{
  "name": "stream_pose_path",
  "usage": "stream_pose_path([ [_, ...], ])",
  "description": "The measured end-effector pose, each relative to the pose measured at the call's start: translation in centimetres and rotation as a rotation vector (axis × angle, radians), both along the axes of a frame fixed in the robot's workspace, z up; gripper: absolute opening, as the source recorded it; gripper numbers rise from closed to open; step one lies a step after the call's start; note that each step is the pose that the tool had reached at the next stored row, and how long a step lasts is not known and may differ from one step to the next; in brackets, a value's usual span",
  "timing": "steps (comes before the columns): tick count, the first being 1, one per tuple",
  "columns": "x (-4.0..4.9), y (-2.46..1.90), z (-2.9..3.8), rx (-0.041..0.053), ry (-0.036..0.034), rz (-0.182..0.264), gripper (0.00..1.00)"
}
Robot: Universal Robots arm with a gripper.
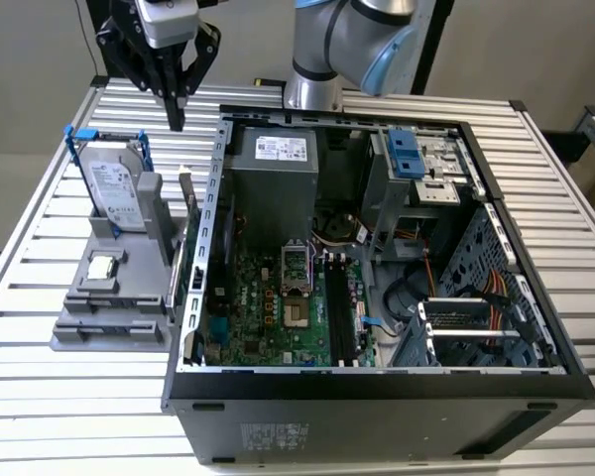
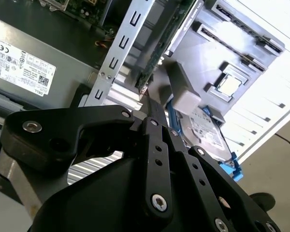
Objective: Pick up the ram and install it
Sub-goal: 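Reach for the ram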
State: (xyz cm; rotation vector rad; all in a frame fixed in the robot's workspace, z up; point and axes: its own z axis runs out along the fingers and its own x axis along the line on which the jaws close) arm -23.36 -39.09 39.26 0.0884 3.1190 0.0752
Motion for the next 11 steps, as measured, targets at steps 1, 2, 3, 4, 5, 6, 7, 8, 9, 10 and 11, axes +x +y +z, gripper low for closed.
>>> stream_pose_path([
  [1, -0.08, 0.01, 0.00, 0.0000, 0.0000, 0.000, 0.00],
  [2, -0.16, 0.02, 0.00, 0.0000, 0.0000, 0.000, 0.00],
  [3, -0.25, 0.02, 0.00, 0.0000, 0.0000, 0.000, 0.00],
  [4, -0.33, 0.03, 0.00, 0.0000, 0.0000, 0.000, 0.00],
  [5, -0.42, 0.03, 0.00, 0.0000, 0.0001, 0.000, 0.00],
  [6, -0.52, 0.04, 0.00, 0.0000, 0.0000, 0.000, 0.00],
  [7, -0.61, 0.04, 0.00, 0.0000, 0.0000, 0.000, 0.00],
  [8, -0.71, 0.05, 0.00, 0.0000, 0.0000, 0.000, 0.00],
  [9, -0.79, 0.05, 0.00, 0.0000, 0.0000, 0.000, 0.00],
  [10, -0.88, 0.06, 0.00, 0.0000, 0.0000, 0.000, 0.00],
  [11, -0.96, 0.06, 0.00, 0.0000, 0.0001, 0.001, 0.00],
])
